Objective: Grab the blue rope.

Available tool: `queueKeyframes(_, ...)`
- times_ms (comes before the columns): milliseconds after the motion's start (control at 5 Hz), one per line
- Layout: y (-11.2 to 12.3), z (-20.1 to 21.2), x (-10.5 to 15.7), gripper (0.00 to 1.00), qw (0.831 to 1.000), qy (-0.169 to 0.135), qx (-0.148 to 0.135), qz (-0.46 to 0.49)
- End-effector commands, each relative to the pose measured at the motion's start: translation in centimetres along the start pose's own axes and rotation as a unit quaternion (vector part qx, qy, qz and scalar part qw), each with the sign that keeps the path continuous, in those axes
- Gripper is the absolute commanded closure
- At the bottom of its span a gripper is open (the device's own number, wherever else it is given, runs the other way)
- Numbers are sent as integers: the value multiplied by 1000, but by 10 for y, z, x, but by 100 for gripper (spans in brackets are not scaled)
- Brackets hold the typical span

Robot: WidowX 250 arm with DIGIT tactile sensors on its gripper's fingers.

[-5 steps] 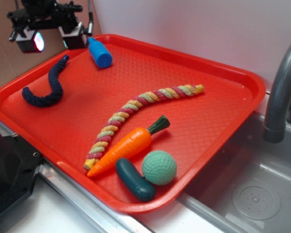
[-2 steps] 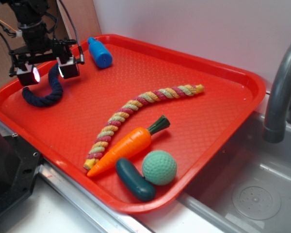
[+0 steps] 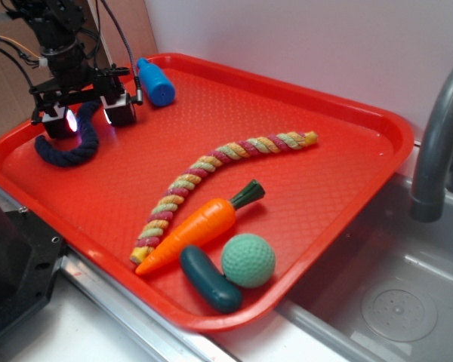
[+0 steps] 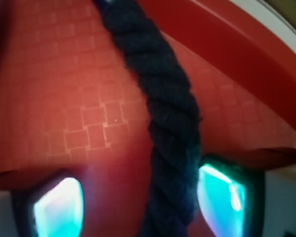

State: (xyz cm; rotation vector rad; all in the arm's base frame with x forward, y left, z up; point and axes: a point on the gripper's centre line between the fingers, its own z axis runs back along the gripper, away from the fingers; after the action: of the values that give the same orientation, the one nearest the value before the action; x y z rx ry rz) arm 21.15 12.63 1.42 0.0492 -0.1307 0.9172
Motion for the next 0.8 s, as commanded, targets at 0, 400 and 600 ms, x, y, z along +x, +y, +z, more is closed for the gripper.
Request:
queueKeyframes(0,20,7,-13,100,999,19,19,-46)
queueKeyframes(400,18,99,-48,100,966,-29,14,-258)
queueKeyframes(600,-10,153,-72,100,928,-21,-34,-371)
